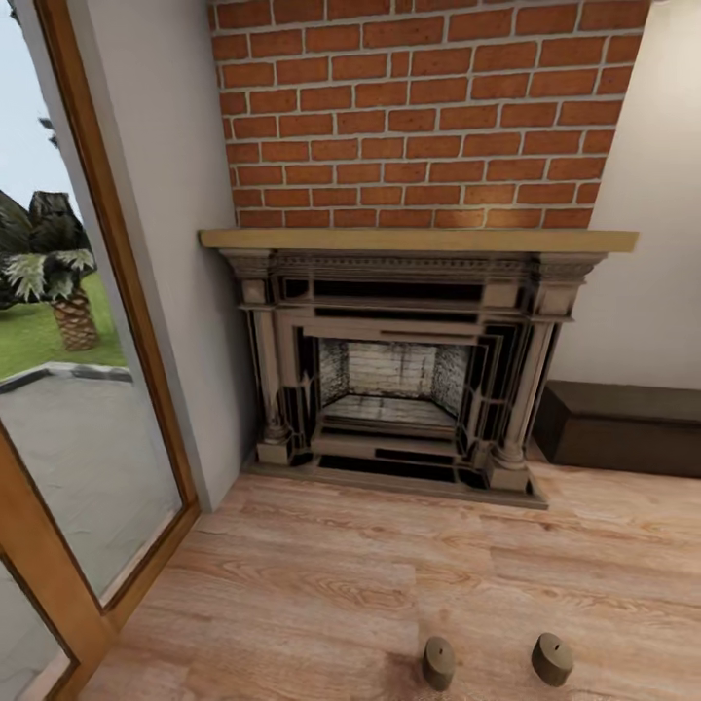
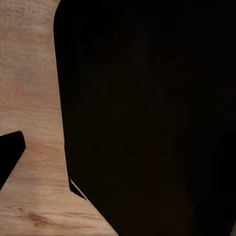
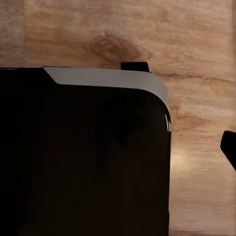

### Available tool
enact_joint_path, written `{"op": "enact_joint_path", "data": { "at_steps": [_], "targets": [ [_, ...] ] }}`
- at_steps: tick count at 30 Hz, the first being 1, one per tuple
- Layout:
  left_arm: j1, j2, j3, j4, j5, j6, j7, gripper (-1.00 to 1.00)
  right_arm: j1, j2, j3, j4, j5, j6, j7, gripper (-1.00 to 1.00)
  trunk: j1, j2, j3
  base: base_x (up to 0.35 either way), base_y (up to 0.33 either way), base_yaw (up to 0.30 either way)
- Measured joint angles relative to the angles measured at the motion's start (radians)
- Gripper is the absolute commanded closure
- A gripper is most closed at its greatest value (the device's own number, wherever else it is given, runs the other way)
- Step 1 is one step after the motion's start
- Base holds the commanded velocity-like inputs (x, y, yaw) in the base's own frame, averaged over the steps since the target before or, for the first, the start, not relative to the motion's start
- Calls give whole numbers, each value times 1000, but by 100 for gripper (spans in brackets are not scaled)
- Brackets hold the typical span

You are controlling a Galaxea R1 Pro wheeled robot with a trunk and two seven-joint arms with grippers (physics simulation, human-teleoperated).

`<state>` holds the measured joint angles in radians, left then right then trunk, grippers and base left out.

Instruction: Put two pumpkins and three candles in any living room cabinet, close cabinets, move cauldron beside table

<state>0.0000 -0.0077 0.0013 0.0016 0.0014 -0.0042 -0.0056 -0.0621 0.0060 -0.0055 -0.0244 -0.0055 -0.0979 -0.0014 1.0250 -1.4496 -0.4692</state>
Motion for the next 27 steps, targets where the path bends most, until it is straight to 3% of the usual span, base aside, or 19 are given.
{"op": "enact_joint_path", "data": {
  "at_steps": [27],
  "targets": [
    [0, 0, 0, 0, 0, 0, 0, -100, 0, 0, 0, 1, 0, -1, 0, -100, 0, 0, 0, 0, 0, -296]
  ]
}}
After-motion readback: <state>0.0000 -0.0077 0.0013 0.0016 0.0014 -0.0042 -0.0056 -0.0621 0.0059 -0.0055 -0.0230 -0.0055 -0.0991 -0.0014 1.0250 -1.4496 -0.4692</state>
